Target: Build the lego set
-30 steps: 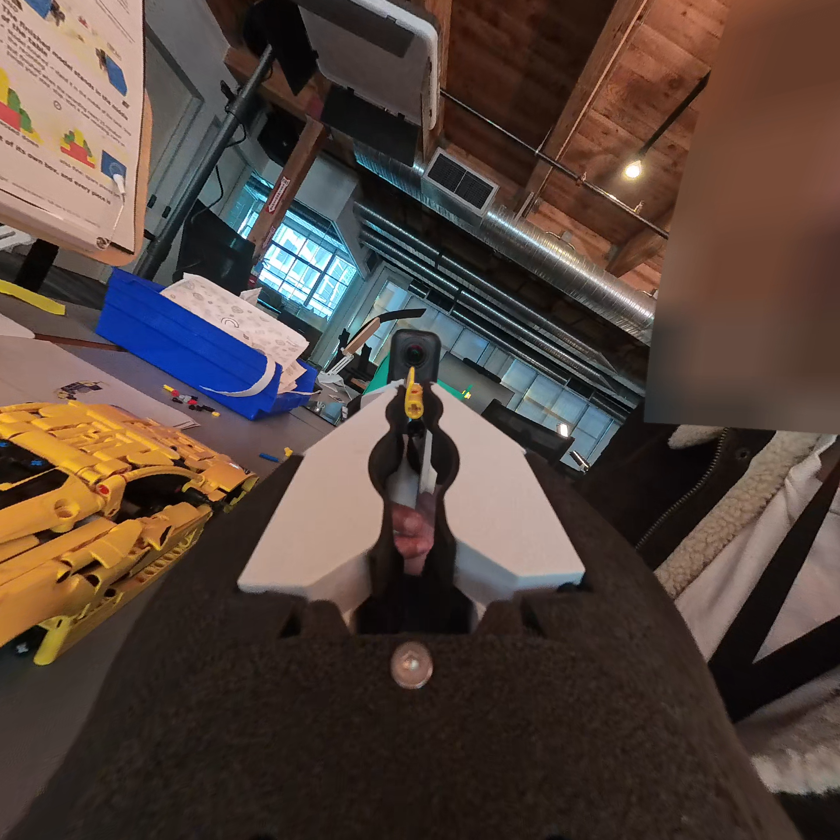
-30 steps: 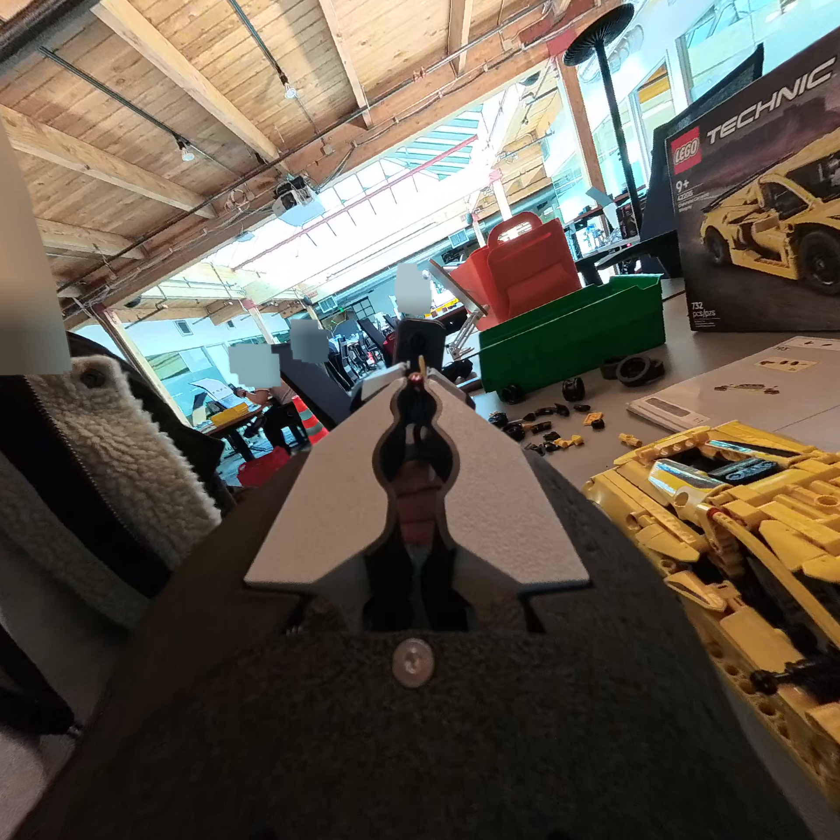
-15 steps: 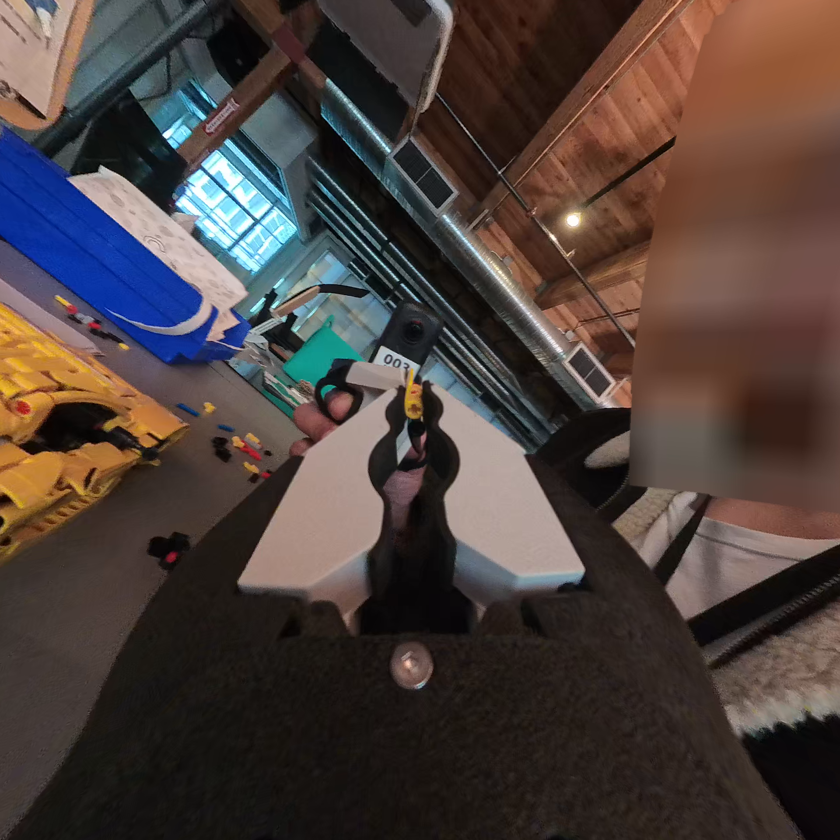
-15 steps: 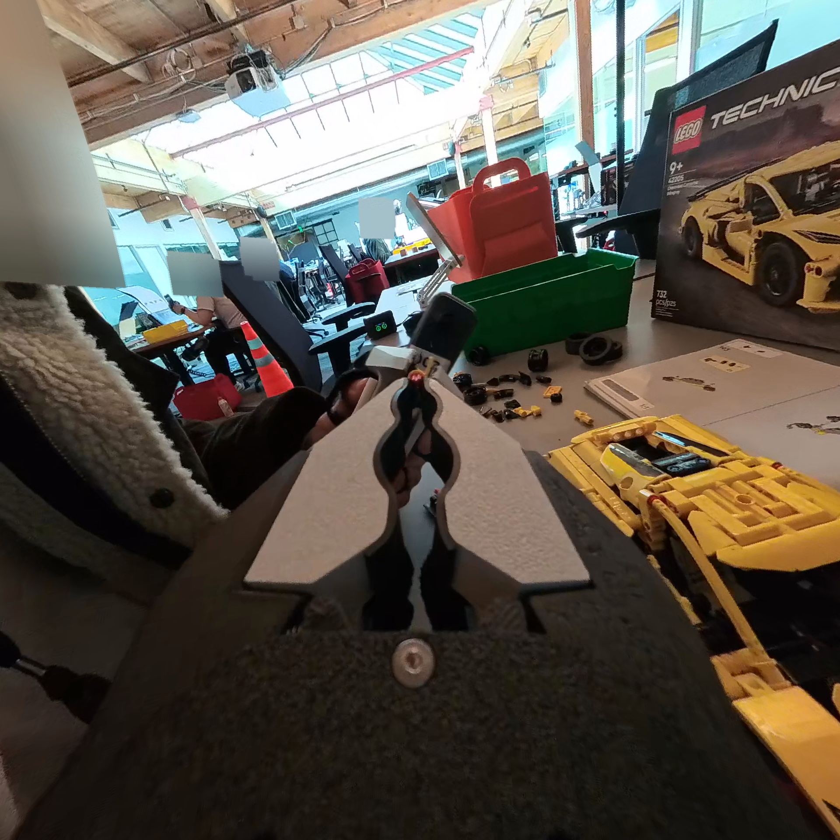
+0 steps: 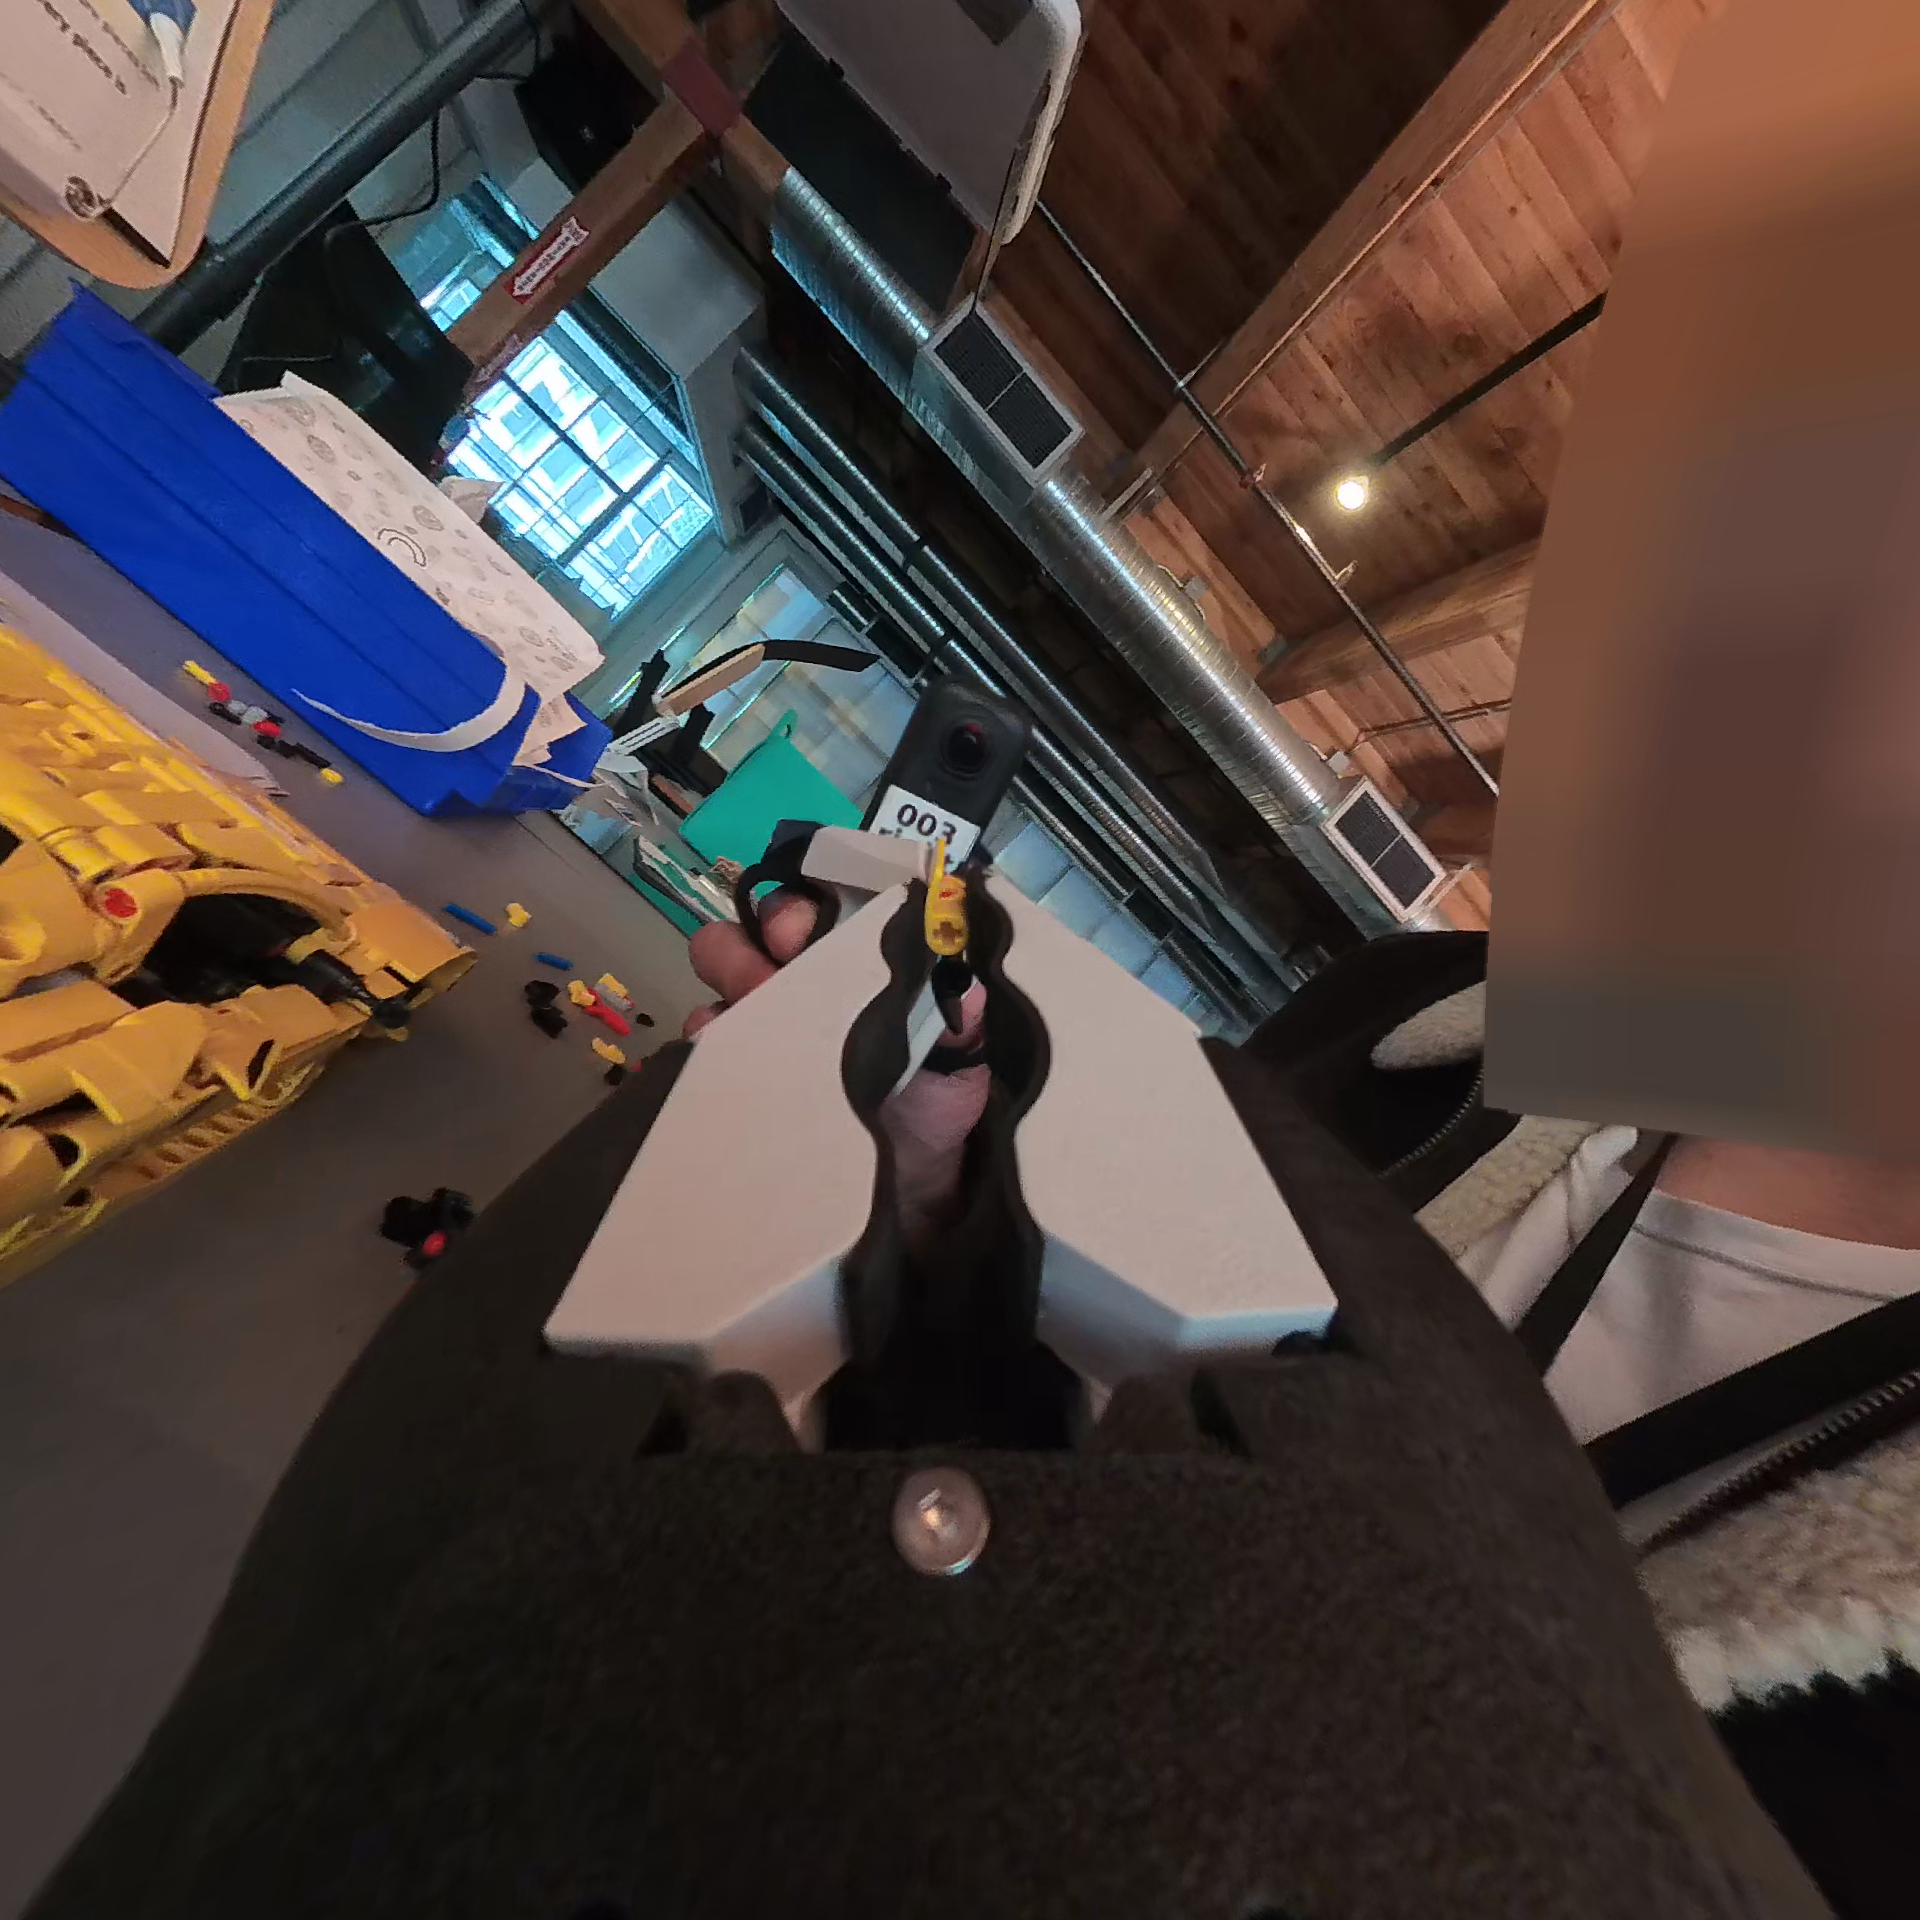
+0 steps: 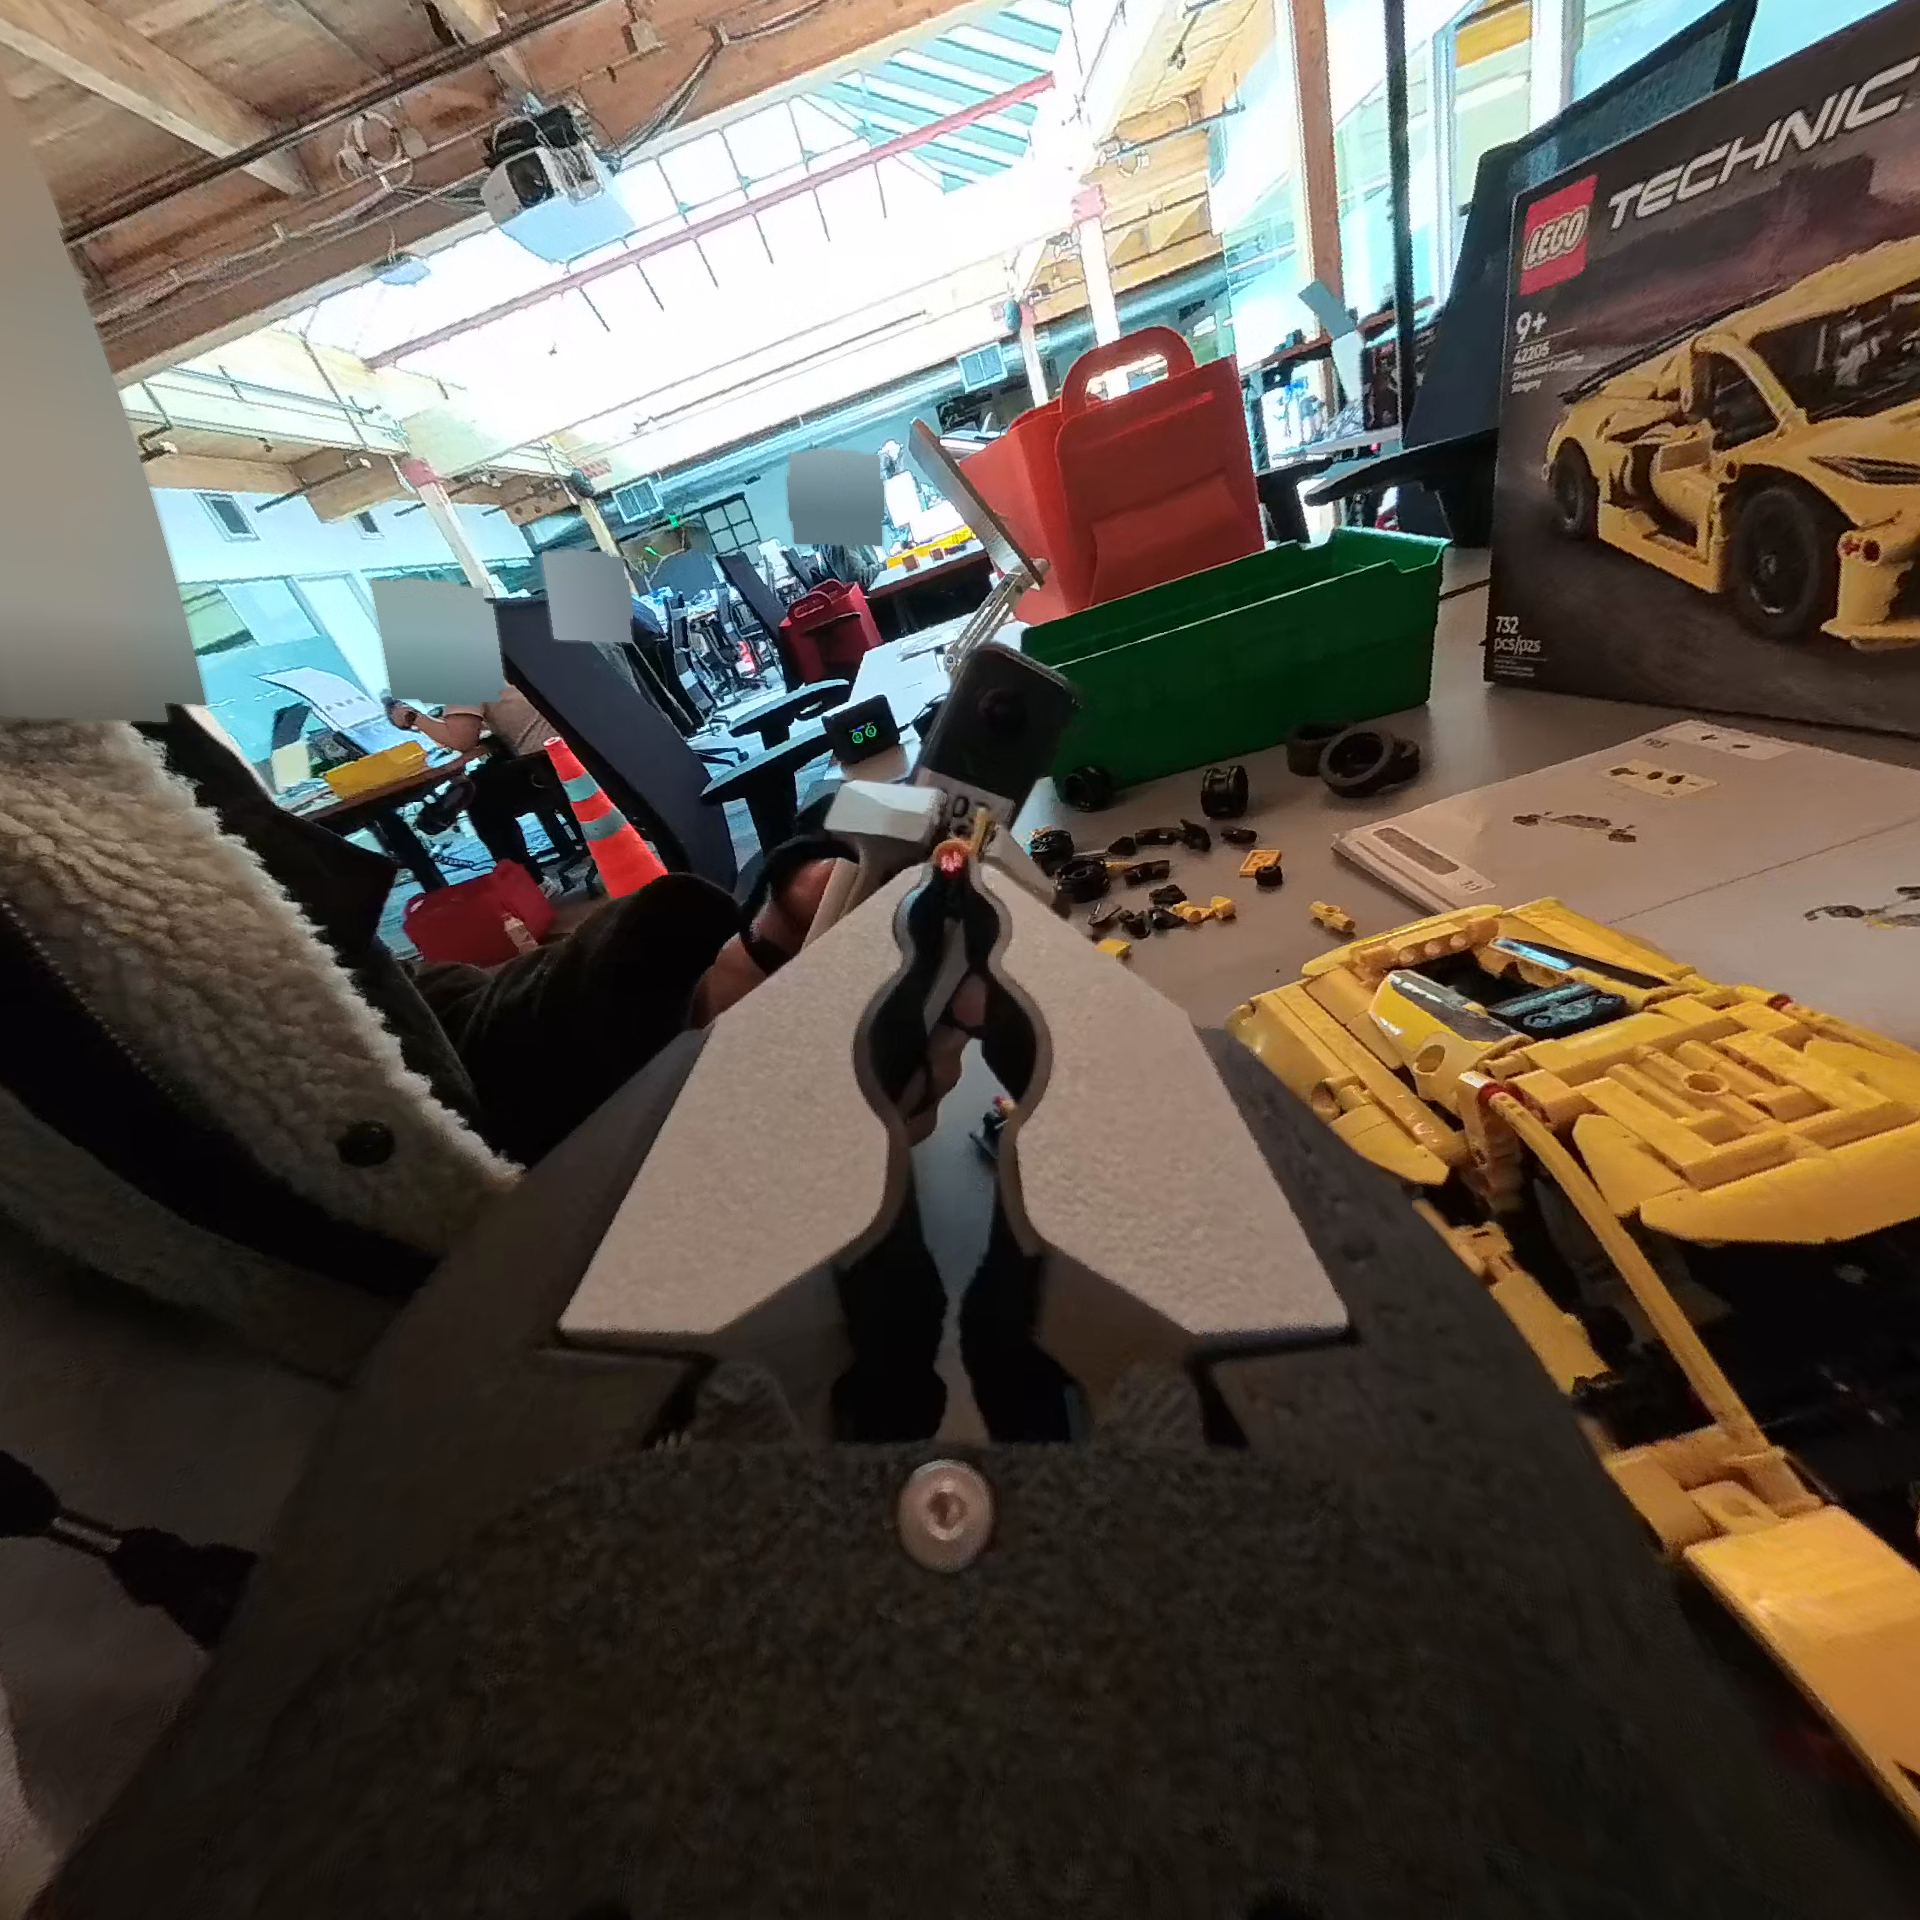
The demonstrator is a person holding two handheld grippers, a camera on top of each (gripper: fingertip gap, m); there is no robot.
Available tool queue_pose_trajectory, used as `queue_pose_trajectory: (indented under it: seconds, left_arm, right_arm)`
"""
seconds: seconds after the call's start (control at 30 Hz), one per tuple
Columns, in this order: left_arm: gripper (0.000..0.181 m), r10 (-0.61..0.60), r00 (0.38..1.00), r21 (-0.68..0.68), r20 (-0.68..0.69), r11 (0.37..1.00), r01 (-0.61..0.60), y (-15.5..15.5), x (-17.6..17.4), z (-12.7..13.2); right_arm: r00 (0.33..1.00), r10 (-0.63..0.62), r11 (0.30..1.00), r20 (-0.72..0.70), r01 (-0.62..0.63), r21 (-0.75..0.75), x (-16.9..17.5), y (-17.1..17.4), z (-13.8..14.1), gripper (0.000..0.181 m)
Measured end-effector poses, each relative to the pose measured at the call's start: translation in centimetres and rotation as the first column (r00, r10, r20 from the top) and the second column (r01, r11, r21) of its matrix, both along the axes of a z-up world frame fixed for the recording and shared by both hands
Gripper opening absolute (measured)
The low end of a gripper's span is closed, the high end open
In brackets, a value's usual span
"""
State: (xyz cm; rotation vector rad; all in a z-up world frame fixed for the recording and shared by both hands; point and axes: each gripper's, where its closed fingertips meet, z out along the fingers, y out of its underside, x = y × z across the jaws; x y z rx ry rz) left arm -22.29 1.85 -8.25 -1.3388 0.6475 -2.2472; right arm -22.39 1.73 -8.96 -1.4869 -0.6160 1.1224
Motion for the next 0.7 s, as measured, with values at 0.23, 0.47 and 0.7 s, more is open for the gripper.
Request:
queue_pose_trajectory:
  seconds: [0.23, 0.47, 0.7]
  left_arm:
    - [0.006, 0.032, 0.994, 0.114, -0.107, 0.993, -0.02, -0.2, 0.3, -1.1]
    - [0.006, 0.078, 0.97, 0.252, -0.232, 0.968, -0.017, -0.2, 0.4, -2.6]
    - [0.007, 0.103, 0.938, 0.377, -0.33, 0.926, 0.031, -0.3, -0.1, -4.0]
  right_arm:
    - [0.997, 0.073, 0.991, 0.005, -0.072, -0.112, 0.2, -0.2, -1.3, 0.002]
    - [0.991, 0.094, 0.981, 0.09, -0.077, -0.18, 0.1, -0.3, -3.3, 0.001]
    - [0.978, 0.094, 0.982, 0.186, -0.059, -0.182, -0.3, -0.2, -4.6, 0.002]
